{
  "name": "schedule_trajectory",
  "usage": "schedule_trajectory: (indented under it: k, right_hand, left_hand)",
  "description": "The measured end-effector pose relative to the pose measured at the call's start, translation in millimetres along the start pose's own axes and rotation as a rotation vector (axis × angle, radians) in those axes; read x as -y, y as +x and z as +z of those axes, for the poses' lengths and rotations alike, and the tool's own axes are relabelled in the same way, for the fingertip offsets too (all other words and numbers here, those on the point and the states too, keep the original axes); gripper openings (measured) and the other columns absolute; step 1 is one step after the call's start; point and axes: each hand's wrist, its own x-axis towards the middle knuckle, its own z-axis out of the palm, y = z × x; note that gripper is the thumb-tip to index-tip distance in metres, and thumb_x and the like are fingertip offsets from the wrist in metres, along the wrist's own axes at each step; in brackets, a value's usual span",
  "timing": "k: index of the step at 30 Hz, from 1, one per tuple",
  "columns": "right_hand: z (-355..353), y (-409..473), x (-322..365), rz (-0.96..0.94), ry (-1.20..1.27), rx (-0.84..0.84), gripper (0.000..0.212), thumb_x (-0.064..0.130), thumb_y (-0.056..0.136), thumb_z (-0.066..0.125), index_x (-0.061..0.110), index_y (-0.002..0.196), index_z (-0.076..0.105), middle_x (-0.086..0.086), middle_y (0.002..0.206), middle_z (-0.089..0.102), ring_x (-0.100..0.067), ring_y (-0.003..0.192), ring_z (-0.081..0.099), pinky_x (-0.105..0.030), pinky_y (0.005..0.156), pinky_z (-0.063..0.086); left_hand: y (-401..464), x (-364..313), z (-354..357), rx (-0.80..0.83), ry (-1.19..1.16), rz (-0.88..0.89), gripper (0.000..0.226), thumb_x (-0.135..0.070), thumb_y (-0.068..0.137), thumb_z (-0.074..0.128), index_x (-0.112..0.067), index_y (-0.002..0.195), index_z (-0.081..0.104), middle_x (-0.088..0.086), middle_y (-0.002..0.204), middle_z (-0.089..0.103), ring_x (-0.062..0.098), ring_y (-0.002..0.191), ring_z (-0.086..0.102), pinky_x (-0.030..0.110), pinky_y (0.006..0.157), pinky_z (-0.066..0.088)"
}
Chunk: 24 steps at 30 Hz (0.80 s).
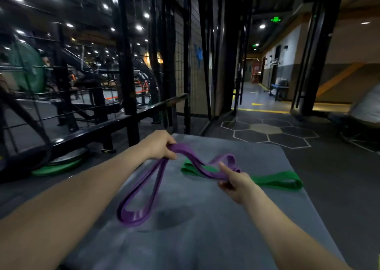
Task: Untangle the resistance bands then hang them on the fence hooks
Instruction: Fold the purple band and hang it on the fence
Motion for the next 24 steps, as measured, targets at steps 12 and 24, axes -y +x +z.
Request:
schedule_trajectory:
  k: [12, 24]
  right_hand:
    - [119.0, -80.9, -6.4, -1.041, -1.362, 0.273, 0.044, 0.024, 0.086, 0.061, 0.009, 0.125, 0.047, -0.01, 0.127, 0.049, -0.027, 0.12, 0.043, -0.035, 0.095, 0.038]
    - [183.7, -101.5, 18.4, -1.433, -1.32, 0.122, 0.018, 0.01, 0.091, 0.043, 0.001, 0.099, 0.056, -0.018, 0.101, 0.06, -0.034, 0.096, 0.054, -0.037, 0.076, 0.037]
  left_hand:
    - [-42.1, 33.3, -31.9, 0.04, -0.012, -0.09, 0.017, -0.023, 0.07, 0.079, -0.013, 0.083, 0.073, 0.001, 0.067, 0.059, 0.015, 0.063, 0.053, 0.028, 0.063, 0.044]
    - [-85.5, 62.3, -53.1, -0.2, -0.548, -0.15, 0.044, -0.015, 0.064, 0.083, -0.019, 0.099, 0.057, 0.001, 0.091, 0.066, 0.017, 0.084, 0.062, 0.036, 0.085, 0.05]
